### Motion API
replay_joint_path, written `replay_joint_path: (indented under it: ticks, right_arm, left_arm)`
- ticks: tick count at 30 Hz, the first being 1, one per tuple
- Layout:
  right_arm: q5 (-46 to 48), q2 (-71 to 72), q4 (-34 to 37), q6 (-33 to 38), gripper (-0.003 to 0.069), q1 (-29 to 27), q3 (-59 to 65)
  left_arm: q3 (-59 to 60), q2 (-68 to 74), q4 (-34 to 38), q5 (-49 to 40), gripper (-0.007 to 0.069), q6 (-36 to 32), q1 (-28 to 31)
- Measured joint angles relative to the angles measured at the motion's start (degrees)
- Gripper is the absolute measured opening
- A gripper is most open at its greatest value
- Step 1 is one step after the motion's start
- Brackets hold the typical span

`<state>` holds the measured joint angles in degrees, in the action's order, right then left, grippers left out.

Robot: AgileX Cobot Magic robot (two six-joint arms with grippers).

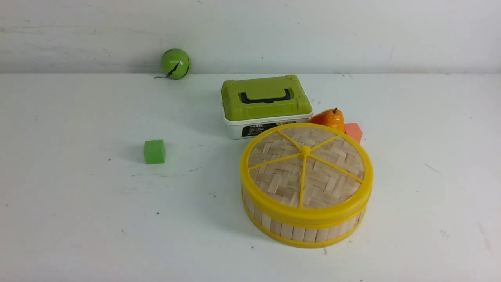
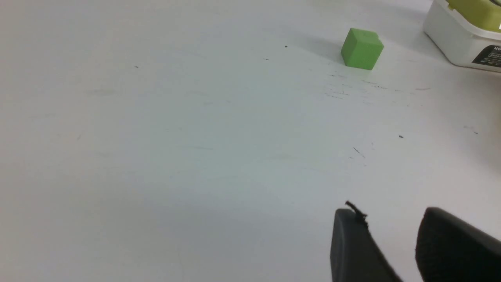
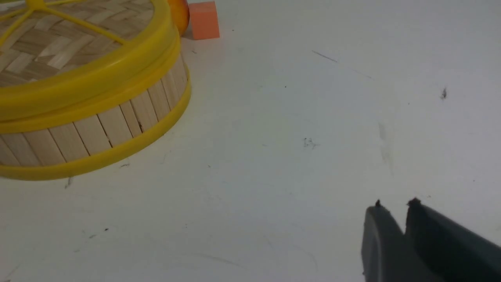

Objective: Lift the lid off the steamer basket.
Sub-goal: Use the right arm to lift the lid of the steamer

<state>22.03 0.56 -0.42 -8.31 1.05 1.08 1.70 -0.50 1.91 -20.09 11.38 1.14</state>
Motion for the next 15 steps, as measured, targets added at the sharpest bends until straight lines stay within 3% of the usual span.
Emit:
replay_joint_path:
  ticks: [6, 15]
  right_arm:
    - [0.0, 0.0, -0.3, 0.0, 0.0099, 0.0, 0.0]
    - [0.1, 0.0, -7.3, 0.0, 0.0111, 0.0, 0.0]
  left_arm:
    - [0.0, 0.0, 0.0, 0.0, 0.0239, 0.0, 0.0]
    - [0.0, 0.0, 0.0, 0.0, 0.0239, 0.0, 0.0]
